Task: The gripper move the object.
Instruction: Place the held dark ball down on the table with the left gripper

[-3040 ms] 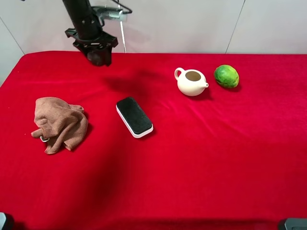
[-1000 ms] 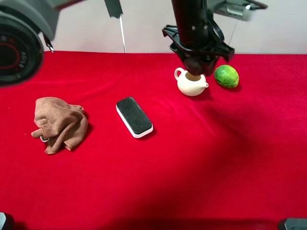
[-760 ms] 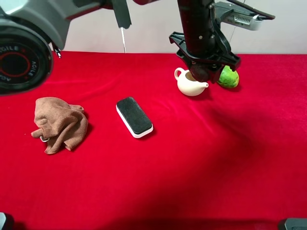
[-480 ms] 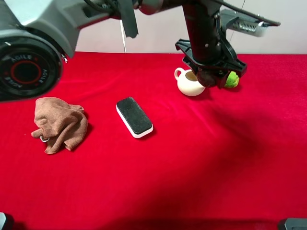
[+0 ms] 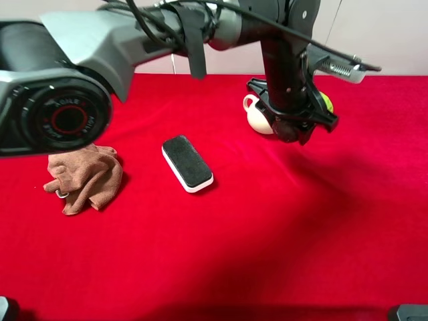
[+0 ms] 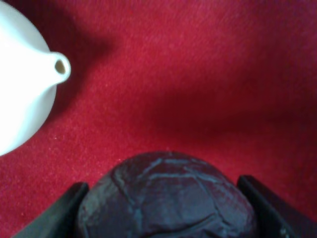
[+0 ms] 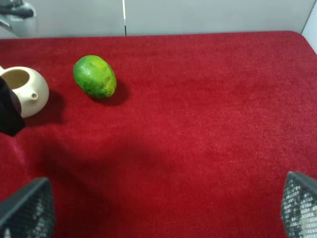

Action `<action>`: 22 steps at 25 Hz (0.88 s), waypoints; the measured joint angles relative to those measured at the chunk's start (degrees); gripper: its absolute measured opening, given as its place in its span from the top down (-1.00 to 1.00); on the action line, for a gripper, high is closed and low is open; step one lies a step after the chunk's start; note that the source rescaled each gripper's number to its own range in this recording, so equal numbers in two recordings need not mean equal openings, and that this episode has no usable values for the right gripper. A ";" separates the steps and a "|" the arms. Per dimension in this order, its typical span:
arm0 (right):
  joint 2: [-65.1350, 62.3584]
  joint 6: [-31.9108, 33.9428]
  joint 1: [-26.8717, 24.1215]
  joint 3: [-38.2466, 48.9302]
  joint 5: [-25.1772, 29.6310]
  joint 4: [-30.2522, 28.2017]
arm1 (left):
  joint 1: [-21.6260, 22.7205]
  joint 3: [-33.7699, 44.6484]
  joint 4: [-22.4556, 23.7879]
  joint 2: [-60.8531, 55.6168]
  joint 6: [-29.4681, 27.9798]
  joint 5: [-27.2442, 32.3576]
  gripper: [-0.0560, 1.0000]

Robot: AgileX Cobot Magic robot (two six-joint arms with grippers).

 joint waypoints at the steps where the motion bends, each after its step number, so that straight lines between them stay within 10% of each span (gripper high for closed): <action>1: 0.00 0.00 0.00 0.00 0.00 0.00 | 0.00 0.00 0.00 0.52 0.00 0.00 0.89; 22: 0.00 0.00 0.00 0.00 0.00 0.00 | 0.00 -0.05 -0.27 6.60 0.60 -3.27 0.89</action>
